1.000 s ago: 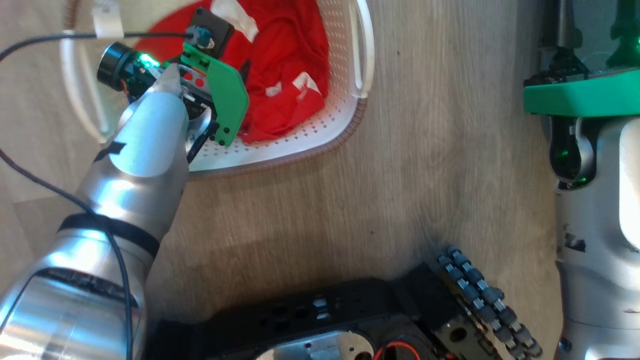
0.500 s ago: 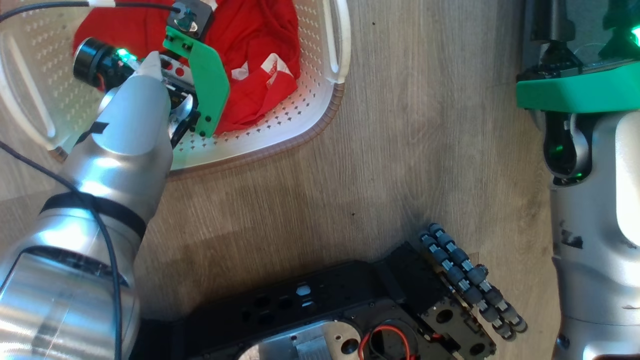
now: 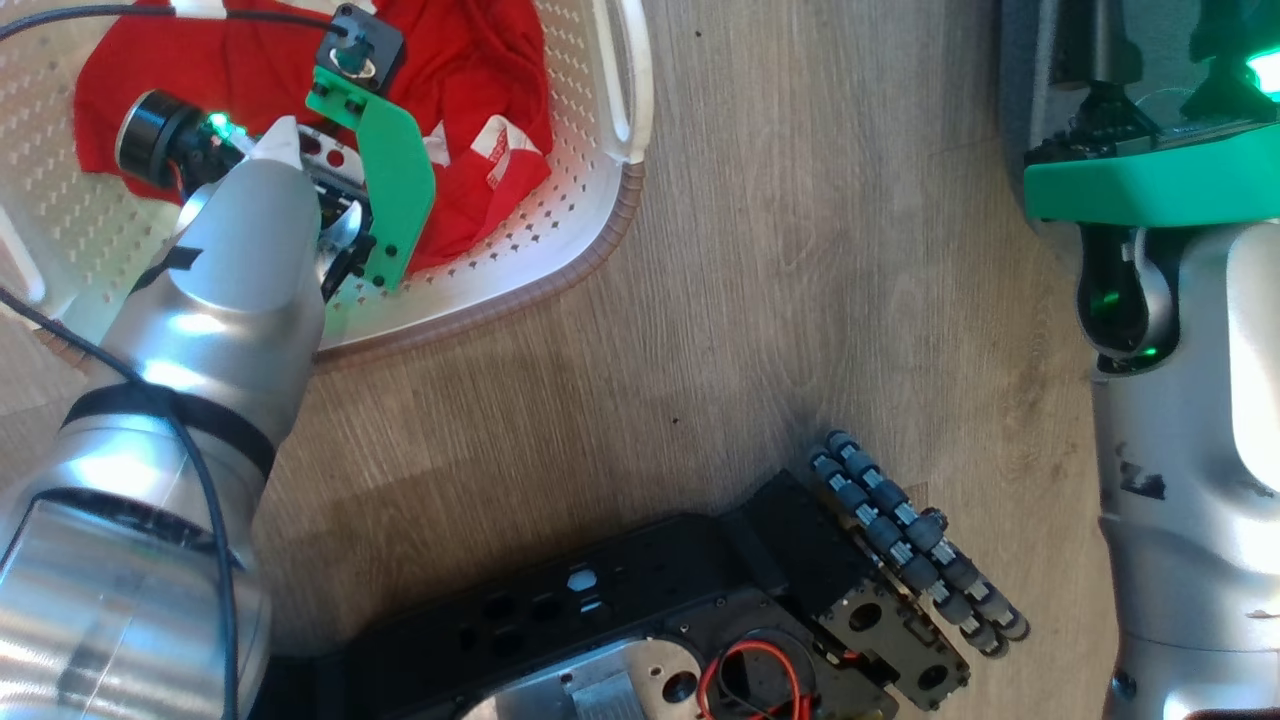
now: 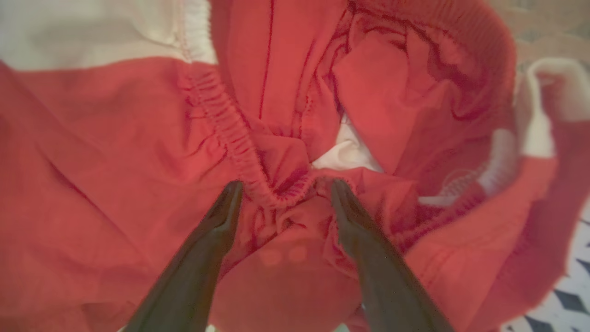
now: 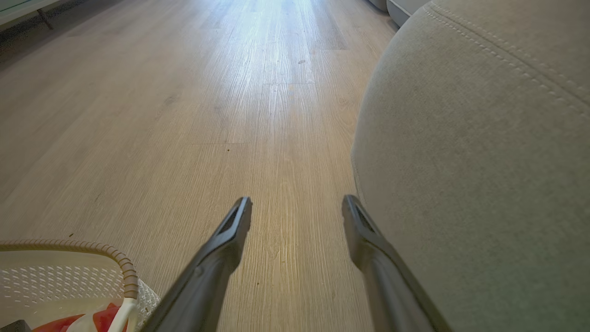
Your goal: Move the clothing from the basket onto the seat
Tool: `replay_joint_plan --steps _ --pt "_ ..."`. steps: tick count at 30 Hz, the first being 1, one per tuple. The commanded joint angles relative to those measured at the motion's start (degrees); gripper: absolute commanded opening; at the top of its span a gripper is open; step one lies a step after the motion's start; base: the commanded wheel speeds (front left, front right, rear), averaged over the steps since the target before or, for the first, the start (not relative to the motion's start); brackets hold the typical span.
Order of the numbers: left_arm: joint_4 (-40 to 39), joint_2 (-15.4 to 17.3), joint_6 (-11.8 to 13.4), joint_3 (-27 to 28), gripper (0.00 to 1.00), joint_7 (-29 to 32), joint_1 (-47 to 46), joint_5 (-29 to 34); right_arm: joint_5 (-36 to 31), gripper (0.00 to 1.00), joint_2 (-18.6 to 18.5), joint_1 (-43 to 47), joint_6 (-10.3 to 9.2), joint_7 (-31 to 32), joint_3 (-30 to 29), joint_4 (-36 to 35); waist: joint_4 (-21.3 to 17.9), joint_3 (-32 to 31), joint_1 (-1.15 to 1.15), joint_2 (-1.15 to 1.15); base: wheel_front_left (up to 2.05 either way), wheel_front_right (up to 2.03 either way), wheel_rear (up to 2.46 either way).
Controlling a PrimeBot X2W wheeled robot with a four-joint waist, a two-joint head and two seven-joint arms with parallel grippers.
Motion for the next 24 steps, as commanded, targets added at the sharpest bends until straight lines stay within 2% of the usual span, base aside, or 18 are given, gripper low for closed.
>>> replay_joint_plan --steps 1,2,3,4,5,6,10,14,24 --pt "-0.22 0.91 -0.06 -0.05 0.97 0.36 1.65 -0.2 0.51 1.0 0.21 2.37 -0.01 -0.37 0.16 -1.42 -0.26 -0.06 0.0 0.0 0.0 0.0 0.0" --pt "-0.12 0.9 -0.06 -0.14 0.69 0.31 1.82 -0.25 0.57 1.0 0.21 2.53 -0.01 -0.37 0.06 -1.39 -0.35 -0.11 0.0 0.0 0.0 0.0 0.0" --pt "-0.03 0.89 -0.06 -0.19 0.46 0.26 1.94 -0.37 0.62 1.0 0.21 2.67 -0.01 -0.37 -0.03 -1.34 -0.42 -0.16 0.0 0.0 0.0 0.0 0.0" --pt "-0.03 0.89 -0.06 -0.19 0.46 0.26 1.94 -0.37 0.62 1.0 0.21 2.67 -0.01 -0.37 -0.03 -1.34 -0.42 -0.16 0.0 0.0 0.0 0.0 0.0" --pt "0.04 0.88 -0.06 -0.23 0.27 0.18 2.02 -0.5 0.67 1.0 0.21 2.79 -0.01 -0.37 -0.14 -1.27 -0.48 -0.21 0.0 0.0 0.0 0.0 0.0" --pt "0.06 0.85 -0.06 -0.29 0.0 -0.08 2.05 -0.66 0.76 1.0 0.21 2.86 -0.01 -0.37 -0.3 -1.19 -0.52 -0.27 0.0 0.0 0.0 0.0 0.0" --pt "-0.25 0.73 -0.06 -0.06 0.0 -1.56 1.53 -1.86 0.9 1.0 0.21 2.84 -0.01 -0.37 -1.01 -0.85 -0.29 -0.87 0.0 0.0 0.0 0.0 0.0" --pt "-1.83 0.25 -0.06 0.6 0.0 -5.82 1.27 -3.56 -0.02 1.0 0.21 3.32 -0.01 -0.37 -2.1 -0.42 1.52 -3.09 0.0 0.0 0.0 0.0 0.0" --pt "-5.05 -1.14 -0.06 2.59 0.0 -18.24 4.63 -8.01 -3.91 1.0 0.21 7.04 -0.01 -0.37 -5.99 0.61 8.27 -14.33 0.0 0.0 0.0 0.0 0.0"
